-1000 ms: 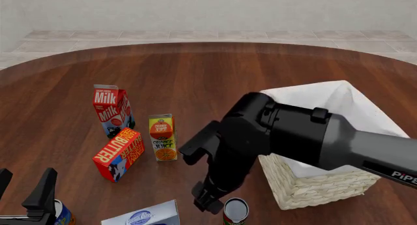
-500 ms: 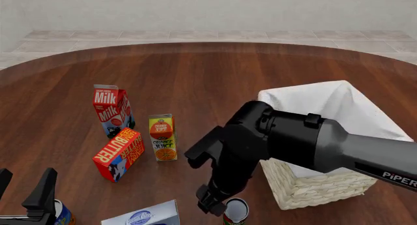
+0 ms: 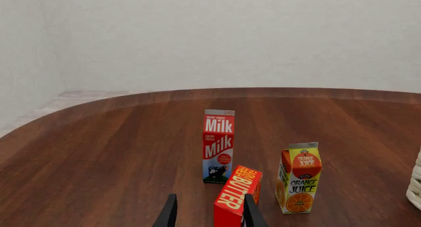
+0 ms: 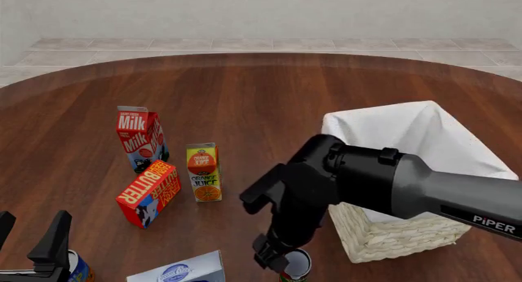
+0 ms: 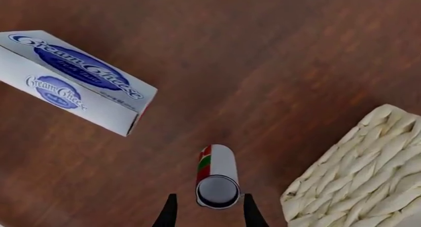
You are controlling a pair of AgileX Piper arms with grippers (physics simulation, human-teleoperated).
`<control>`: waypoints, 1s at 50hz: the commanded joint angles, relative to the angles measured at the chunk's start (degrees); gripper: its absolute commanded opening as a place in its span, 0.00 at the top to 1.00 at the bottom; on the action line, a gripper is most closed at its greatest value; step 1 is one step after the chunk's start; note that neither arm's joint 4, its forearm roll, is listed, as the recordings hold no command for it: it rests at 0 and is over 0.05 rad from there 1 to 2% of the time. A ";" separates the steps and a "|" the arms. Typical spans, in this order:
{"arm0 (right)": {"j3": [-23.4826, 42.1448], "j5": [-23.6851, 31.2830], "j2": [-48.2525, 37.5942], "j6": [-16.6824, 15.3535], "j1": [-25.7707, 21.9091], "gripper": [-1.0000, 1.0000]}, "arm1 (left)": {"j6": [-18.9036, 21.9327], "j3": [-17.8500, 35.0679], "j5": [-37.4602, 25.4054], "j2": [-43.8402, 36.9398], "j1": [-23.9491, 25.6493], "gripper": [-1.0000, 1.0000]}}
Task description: Pick up the tomato sauce, and put it in the basket.
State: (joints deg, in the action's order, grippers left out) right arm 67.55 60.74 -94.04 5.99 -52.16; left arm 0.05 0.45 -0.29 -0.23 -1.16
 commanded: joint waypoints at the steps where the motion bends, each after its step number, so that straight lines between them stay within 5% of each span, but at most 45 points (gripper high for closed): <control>1: -1.35 -0.63 0.29 -0.20 1.08 0.00 | 0.01 0.03 -0.04 0.00 0.03 0.00; 50: -4.73 -5.68 -2.02 0.36 1.84 0.00 | 0.01 0.03 -0.04 0.00 0.02 0.00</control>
State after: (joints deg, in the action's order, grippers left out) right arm 63.64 56.18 -95.50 5.78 -50.04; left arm 0.06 0.45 -0.29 -0.23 -1.15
